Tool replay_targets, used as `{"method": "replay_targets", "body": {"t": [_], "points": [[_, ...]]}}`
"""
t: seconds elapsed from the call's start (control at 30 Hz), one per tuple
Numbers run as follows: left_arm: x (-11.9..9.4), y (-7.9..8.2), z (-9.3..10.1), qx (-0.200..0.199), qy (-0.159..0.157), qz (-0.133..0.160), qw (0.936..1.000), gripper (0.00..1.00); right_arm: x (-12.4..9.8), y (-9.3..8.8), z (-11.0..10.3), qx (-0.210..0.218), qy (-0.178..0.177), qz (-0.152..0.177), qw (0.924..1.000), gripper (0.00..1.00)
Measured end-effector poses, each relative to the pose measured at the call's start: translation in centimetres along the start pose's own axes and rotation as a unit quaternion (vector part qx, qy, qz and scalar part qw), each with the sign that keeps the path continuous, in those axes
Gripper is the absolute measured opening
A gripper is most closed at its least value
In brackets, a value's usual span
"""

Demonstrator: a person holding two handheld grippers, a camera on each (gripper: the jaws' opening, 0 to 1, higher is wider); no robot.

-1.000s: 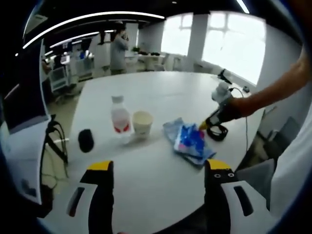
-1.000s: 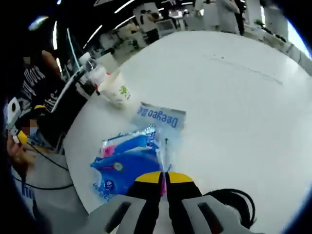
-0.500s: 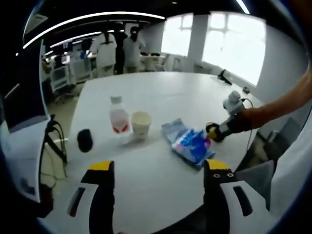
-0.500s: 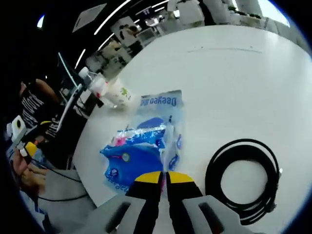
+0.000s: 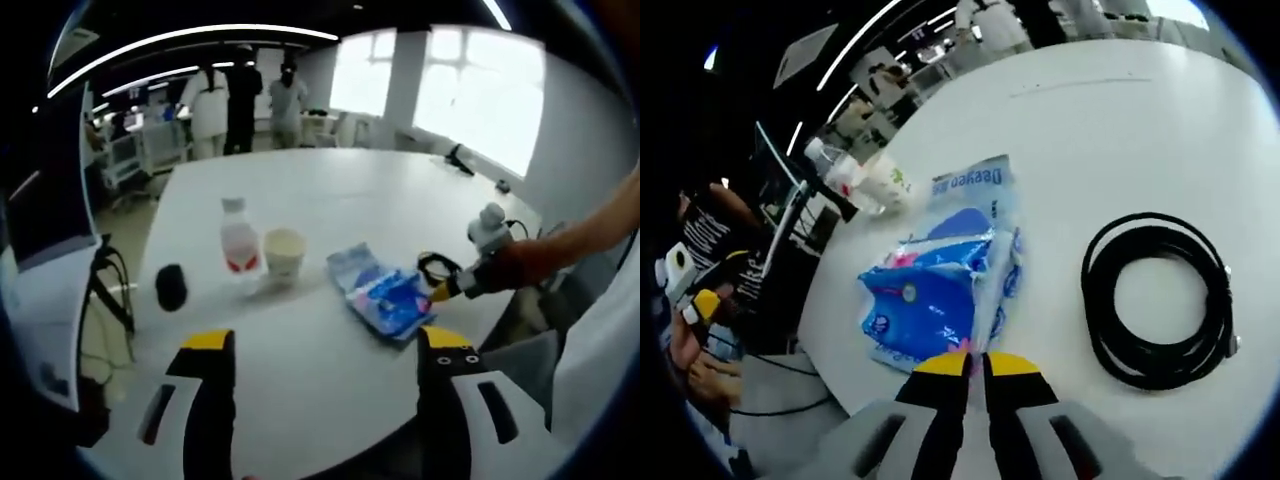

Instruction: Arrange the tabletop items into an orderly group along one side of the table until the central work area is clear of visible clutter.

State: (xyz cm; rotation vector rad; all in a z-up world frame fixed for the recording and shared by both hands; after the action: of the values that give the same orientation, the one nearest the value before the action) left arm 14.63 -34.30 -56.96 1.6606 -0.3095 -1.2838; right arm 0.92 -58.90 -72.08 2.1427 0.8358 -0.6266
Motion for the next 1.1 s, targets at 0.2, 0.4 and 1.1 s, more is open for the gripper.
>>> {"method": "replay_targets", "body": {"t": [0.2,0.4,1.1], "points": [[0.1,0.0,0.3,0.006,-0.008,-0.002,0.9999,0.75,-0.3,0.0,-0.3,-0.011,0.003,-0.004,0.9999,0.06],[0.1,0.0,0.5,0.009,-0.011,-0.002,0.9999,0.75,-1.1,0.8,-0.2,-0.027,-0.003,-0.003,0.9996,0.10],[0.1,-0.9,1.7,-0.003,-0.022,-0.002,0.9998,0.74,0.4,0.5,1.1,-0.030,-0.017,-0.022,0.9992,0.02]]}}
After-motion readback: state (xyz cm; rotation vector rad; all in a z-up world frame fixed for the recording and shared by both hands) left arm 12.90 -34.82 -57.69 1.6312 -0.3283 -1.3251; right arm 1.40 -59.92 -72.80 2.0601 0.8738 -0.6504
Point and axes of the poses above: the point that each gripper's makers call its tool centre point, and the gripper's own axes: x roughly forward along the fingers, z roughly to its right, y roughly out of its top, the point moved 3 cm from there along -x, roughly backward along the fingers, and after that the axes turned 9 degrees about y, right-handed, at the moved point
